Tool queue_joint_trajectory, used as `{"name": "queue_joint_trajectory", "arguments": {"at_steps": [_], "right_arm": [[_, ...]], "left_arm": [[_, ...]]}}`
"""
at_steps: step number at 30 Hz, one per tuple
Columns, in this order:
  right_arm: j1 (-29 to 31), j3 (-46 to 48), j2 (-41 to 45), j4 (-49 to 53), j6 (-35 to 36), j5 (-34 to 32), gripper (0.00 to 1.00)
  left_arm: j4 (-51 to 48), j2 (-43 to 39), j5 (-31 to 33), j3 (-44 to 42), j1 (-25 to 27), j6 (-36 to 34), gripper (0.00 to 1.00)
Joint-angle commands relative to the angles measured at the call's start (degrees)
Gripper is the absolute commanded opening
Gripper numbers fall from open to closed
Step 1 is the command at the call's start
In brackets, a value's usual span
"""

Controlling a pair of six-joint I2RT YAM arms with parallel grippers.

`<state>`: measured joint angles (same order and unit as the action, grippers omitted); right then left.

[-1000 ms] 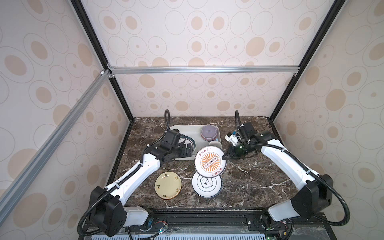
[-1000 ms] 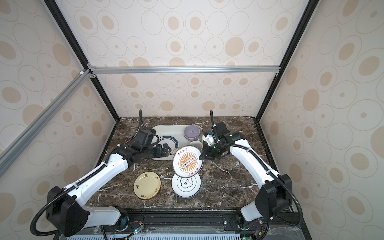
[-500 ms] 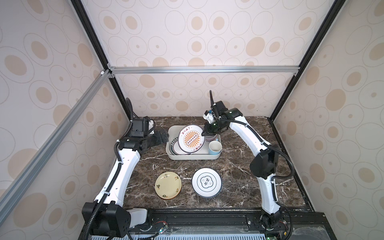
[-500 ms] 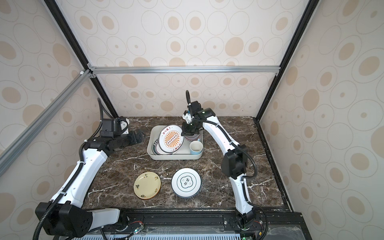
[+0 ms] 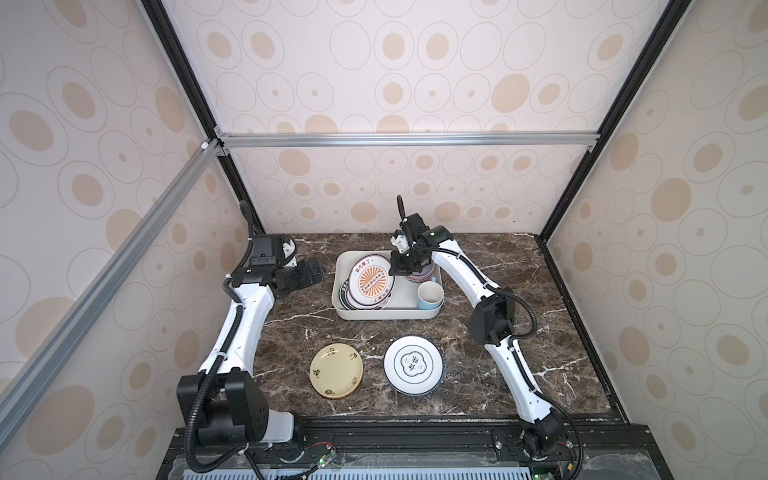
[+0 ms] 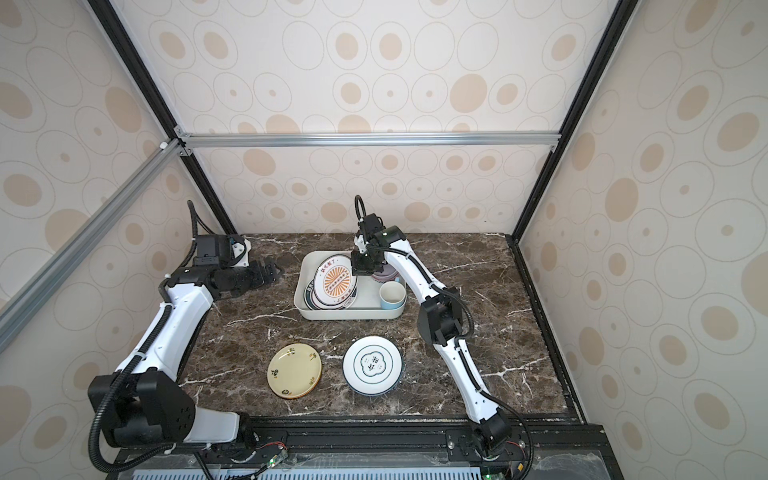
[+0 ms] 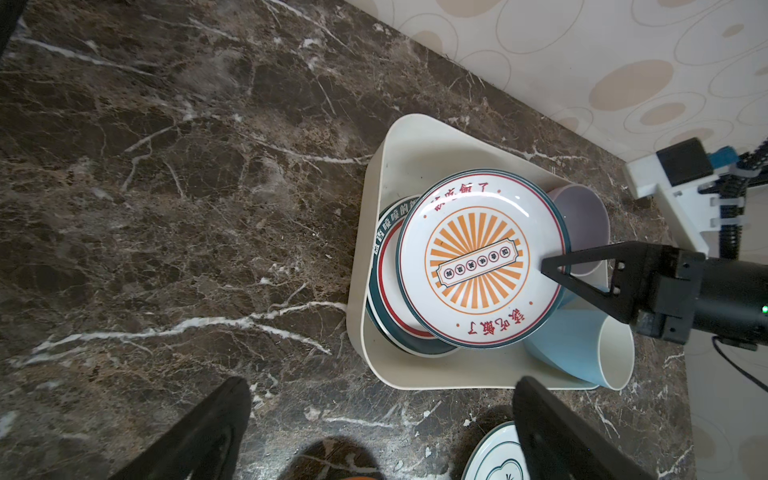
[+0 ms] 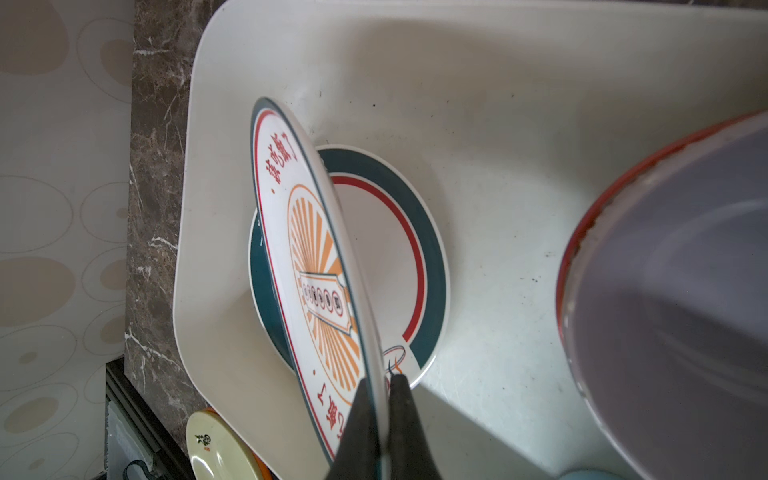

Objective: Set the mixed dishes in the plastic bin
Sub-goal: 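Carry the sunburst plate into the bin with the right gripper while the left withdraws, then release the sunburst plate in the bin and move both grippers to the teal-rimmed plate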

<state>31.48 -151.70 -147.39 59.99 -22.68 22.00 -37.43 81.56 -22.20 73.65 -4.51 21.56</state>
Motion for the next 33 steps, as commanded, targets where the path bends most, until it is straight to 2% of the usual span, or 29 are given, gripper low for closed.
{"name": "queue_joint_trajectory", "arguments": {"at_steps": [1,10,17,23,26,33], "right_arm": [[0.99,-1.76,-1.46,-2.13,-0.20,0.12,0.00],[2.17,-0.79,-4.22,-1.29,0.80,-0.77,0.01],[2.52,-0.10,-4.15,1.79,3.62,-2.44,0.21],[2.58,1.61,-4.03,3.14,4.66,-2.53,0.23],[2.62,2.02,-4.08,4.23,5.13,-2.22,0.29],[3.71,2.87,-1.63,6.78,8.25,-5.55,0.36]], "left_arm": [[1.16,1.85,-2.44,2.44,-0.34,-1.37,0.99],[1.59,3.96,-3.39,3.17,-0.46,-1.39,0.99],[1.61,3.34,-2.84,2.48,-0.49,-1.52,0.99],[2.27,2.30,-2.92,1.03,-0.47,-1.25,0.99],[2.40,1.56,-2.94,0.24,-0.41,-1.15,0.99],[3.01,-0.17,-3.51,-1.38,-0.49,-0.75,0.99]]}}
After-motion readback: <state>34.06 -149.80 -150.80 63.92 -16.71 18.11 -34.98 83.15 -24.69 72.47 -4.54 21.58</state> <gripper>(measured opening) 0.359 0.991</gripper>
